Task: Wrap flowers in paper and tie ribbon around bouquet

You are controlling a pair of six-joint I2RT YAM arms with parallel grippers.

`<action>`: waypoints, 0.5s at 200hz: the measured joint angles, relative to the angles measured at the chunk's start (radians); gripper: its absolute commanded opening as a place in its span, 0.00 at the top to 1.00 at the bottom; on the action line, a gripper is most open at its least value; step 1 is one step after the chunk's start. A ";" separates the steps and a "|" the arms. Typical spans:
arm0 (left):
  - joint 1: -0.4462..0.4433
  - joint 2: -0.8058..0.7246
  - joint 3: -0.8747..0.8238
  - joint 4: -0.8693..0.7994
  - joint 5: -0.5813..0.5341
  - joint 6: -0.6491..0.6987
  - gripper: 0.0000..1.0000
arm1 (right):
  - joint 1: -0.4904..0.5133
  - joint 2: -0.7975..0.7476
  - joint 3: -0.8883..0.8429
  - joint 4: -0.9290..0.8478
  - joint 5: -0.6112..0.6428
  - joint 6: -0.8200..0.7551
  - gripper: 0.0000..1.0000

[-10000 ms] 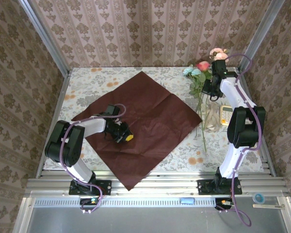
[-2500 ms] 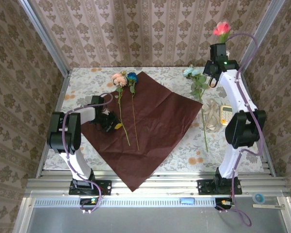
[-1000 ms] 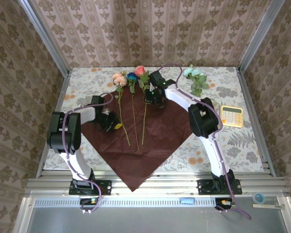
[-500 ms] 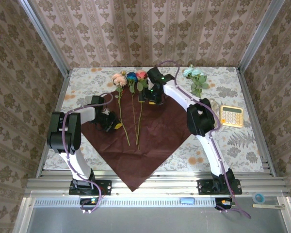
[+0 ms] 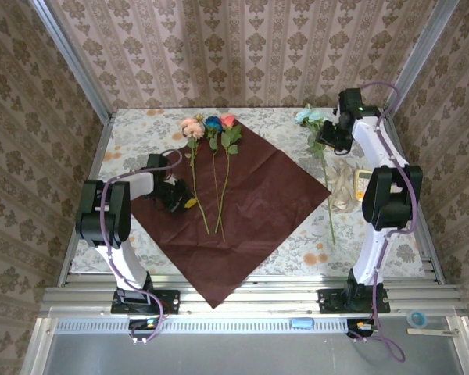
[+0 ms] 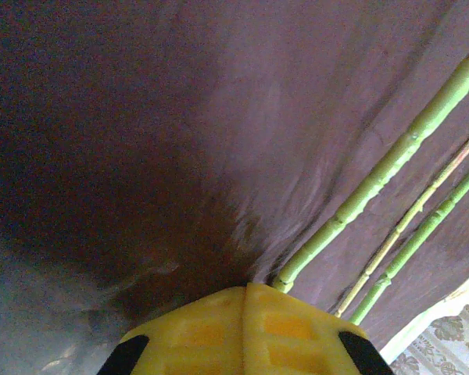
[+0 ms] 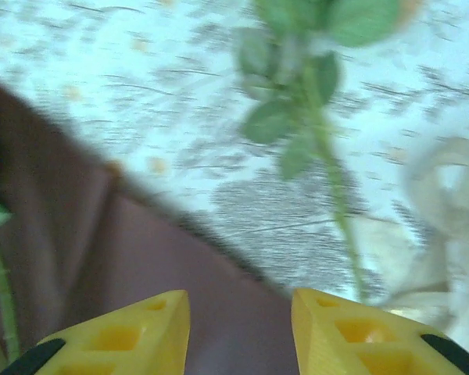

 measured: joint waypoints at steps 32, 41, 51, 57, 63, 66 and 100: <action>0.000 0.000 0.000 0.000 0.000 0.000 1.00 | 0.012 0.101 0.012 -0.025 0.063 -0.052 0.61; 0.000 0.000 0.000 0.000 0.000 0.000 1.00 | 0.014 0.136 0.032 -0.035 0.074 -0.064 0.62; 0.000 0.000 0.000 0.000 0.000 0.000 1.00 | 0.018 0.183 0.063 -0.046 0.091 -0.079 0.63; 0.000 0.000 0.000 0.000 0.000 0.000 1.00 | 0.020 0.208 0.079 -0.049 0.100 -0.084 0.64; 0.000 0.000 0.000 -0.001 0.000 0.000 1.00 | 0.021 0.228 0.090 -0.053 0.110 -0.093 0.64; 0.000 0.000 0.000 -0.001 0.000 0.000 1.00 | 0.021 0.238 0.095 -0.055 0.116 -0.096 0.65; 0.000 0.000 0.004 -0.006 0.000 0.000 1.00 | 0.022 0.288 0.107 -0.074 0.164 -0.131 0.67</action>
